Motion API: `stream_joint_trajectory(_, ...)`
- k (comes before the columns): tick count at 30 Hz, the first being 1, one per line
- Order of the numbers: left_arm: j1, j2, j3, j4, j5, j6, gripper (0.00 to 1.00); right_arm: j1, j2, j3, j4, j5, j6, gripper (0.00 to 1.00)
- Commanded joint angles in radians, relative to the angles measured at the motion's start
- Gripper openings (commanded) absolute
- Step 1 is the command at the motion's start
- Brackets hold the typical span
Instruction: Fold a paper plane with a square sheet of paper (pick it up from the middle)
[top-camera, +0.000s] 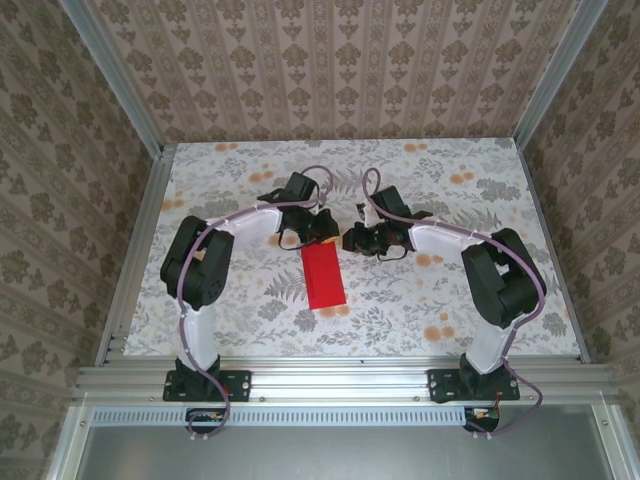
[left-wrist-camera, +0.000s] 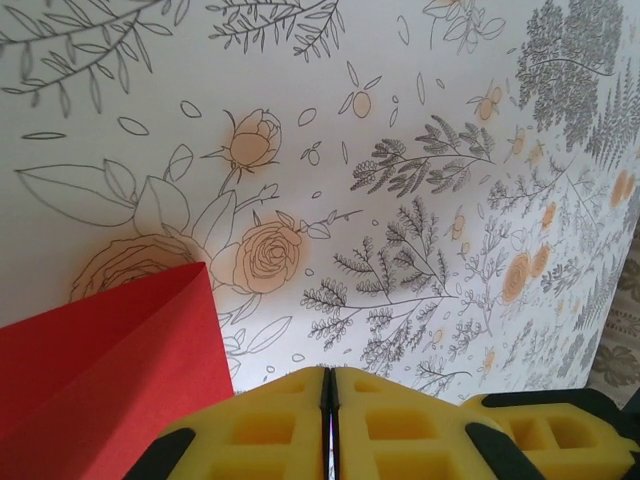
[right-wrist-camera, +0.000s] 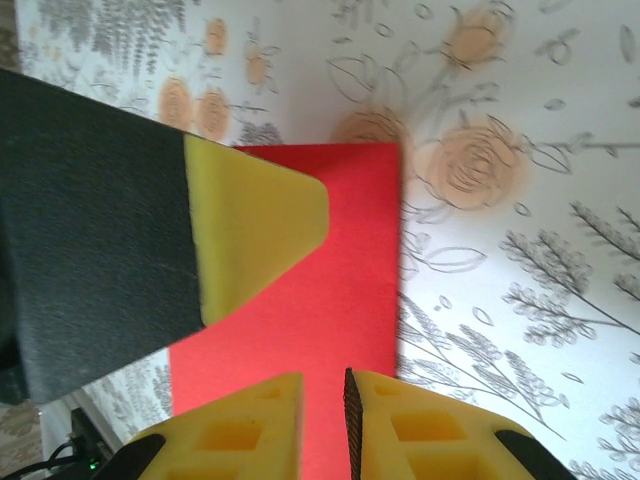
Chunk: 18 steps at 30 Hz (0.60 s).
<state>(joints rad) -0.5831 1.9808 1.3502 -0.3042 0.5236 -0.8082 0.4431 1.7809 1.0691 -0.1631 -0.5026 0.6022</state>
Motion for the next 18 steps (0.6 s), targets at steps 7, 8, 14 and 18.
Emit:
stream_joint_trajectory(7, 0.005, 0.073, 0.063, -0.056, -0.023, 0.061, 0.10, 0.008, 0.000, -0.017, -0.002, 0.002, 0.028, 0.21)
stream_joint_trajectory(8, 0.006, 0.081, 0.064, -0.056, -0.026, 0.061, 0.10, 0.009, 0.003, -0.015, 0.001, -0.003, 0.031, 0.21)
stream_joint_trajectory(14, 0.009, 0.110, 0.070, -0.037, -0.054, 0.049, 0.08, 0.016, 0.035, -0.010, 0.050, -0.037, 0.066, 0.18)
stream_joint_trajectory(18, 0.010, 0.129, 0.078, -0.037, -0.054, 0.048, 0.07, 0.030, 0.064, 0.011, 0.061, -0.042, 0.080, 0.16)
